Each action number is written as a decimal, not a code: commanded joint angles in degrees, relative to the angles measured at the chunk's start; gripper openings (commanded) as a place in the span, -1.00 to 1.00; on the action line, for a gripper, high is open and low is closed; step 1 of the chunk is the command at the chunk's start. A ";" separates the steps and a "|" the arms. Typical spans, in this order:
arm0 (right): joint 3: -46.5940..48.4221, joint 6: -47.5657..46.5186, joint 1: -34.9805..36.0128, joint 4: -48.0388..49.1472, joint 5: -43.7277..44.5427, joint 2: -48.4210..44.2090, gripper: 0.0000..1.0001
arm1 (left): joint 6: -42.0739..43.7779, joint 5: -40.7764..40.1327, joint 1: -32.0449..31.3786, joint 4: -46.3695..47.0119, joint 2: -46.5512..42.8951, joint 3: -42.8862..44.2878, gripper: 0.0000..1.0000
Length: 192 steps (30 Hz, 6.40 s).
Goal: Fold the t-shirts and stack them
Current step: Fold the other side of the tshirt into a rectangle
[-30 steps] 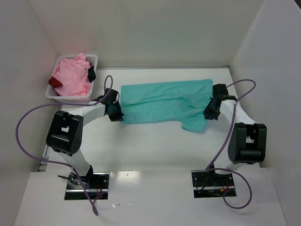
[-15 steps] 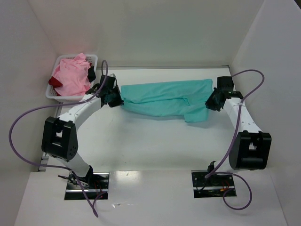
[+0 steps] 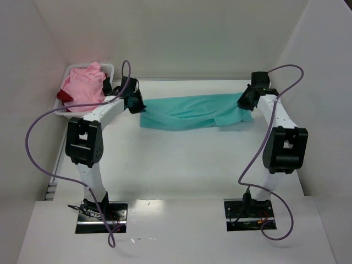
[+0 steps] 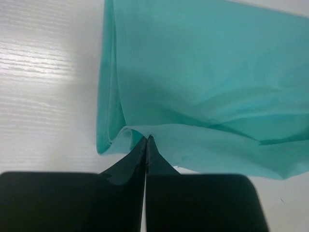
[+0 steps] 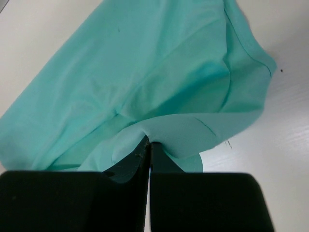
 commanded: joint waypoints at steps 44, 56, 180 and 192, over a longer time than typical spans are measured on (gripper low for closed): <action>26.59 -5.80 -1.85 6.12 -3.50 26.60 0.08 | 1.14 0.00 6.76 -0.18 14.55 18.44 -0.18; 12.90 -7.47 -1.85 7.26 -4.12 20.53 0.34 | 7.82 12.12 0.26 -1.32 8.57 25.38 0.50; 12.16 -8.44 5.35 8.05 -0.96 25.28 -0.60 | -2.19 6.24 -13.63 16.17 20.88 13.52 0.48; 23.15 -5.27 5.35 9.55 -1.56 31.16 -0.52 | -2.19 6.24 -13.11 15.56 20.88 13.52 0.48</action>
